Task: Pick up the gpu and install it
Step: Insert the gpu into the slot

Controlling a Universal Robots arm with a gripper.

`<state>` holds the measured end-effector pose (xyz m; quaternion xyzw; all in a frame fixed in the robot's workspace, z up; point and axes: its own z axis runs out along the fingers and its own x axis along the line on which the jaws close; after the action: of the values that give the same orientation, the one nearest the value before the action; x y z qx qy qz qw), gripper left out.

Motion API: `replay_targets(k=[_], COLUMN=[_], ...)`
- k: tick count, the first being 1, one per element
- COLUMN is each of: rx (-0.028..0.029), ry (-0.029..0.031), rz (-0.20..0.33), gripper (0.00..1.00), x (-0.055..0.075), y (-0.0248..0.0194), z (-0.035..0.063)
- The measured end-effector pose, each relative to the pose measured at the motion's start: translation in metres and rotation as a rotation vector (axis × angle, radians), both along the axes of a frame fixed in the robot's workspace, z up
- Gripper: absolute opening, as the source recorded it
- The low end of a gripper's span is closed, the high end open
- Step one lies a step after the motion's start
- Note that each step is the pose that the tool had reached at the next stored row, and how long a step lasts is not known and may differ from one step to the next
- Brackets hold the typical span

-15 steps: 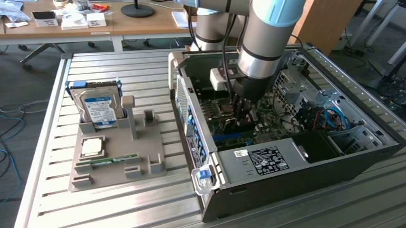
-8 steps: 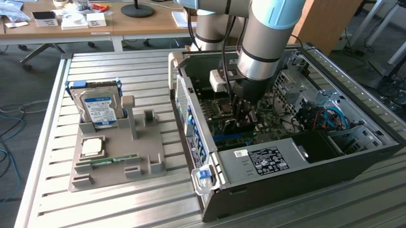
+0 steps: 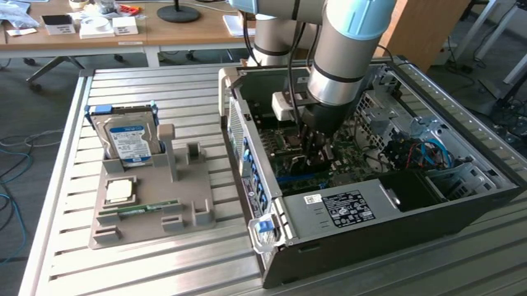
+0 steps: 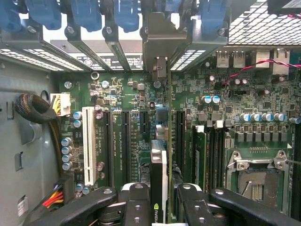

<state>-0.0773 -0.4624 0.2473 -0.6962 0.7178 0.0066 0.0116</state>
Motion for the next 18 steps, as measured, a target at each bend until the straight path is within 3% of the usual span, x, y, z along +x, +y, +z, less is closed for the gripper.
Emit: replay_targets(k=[18], rx=[0.0000], ry=[-0.0001], rz=[0.000], gripper=[0.27], x=[-0.0013], y=[0.0003], z=[-0.0048])
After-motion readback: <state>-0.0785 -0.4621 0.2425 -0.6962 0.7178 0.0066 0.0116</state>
